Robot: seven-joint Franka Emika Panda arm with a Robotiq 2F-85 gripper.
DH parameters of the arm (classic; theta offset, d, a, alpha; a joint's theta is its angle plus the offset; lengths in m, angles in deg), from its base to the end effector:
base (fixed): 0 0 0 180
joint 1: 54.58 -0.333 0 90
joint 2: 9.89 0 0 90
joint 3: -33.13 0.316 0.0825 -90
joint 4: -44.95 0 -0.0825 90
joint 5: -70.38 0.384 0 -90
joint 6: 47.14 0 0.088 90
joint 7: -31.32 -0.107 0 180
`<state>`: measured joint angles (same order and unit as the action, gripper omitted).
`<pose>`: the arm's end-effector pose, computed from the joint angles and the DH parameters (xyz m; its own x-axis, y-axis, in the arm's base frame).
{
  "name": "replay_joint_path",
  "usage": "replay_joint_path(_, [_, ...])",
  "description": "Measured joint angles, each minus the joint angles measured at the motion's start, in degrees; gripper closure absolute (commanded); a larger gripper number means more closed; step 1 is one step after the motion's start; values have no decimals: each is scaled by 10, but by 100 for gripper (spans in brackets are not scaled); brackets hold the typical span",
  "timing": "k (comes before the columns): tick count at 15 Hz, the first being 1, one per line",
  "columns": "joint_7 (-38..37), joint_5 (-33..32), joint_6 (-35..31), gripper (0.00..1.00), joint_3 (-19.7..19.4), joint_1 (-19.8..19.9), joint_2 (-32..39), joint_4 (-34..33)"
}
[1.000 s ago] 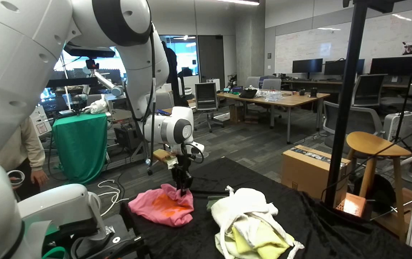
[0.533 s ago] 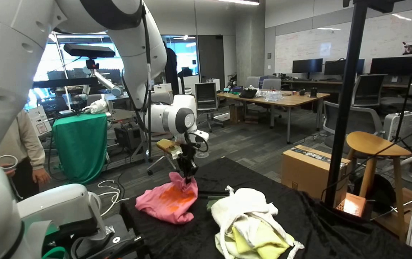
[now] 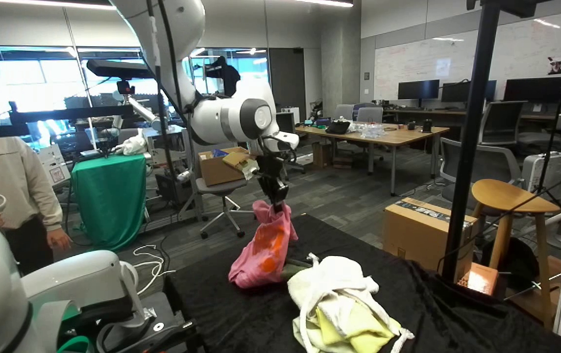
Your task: Pile all the objects on the table
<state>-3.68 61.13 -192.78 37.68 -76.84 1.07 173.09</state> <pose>0.4940 0.2516 0.2953 0.9898 -0.0162 0.1415 -0.0180 -0.9998 0.0113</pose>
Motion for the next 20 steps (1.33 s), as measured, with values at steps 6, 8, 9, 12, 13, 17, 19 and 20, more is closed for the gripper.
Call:
replay_joint_path(6, [-73, -54, 14, 98, -1, 56, -124, 53])
replay_joint_path(8, [-99, -63, 38, 98, 3, 80, -158, 67])
replay_joint_path(9, [-108, -63, 50, 98, 5, 92, -174, 72])
replay_joint_path(12, [-129, -63, 92, 98, 12, 127, -209, 83])
replay_joint_path(13, [-133, -63, 104, 98, 14, 137, -215, 84])
replay_joint_path(17, [-140, -62, 130, 66, 19, 160, -219, 86])
replay_joint_path(19, [-140, -62, 137, 52, 23, 164, -217, 86])
replay_joint_path(20, [-140, -62, 140, 45, 25, 164, -216, 86])
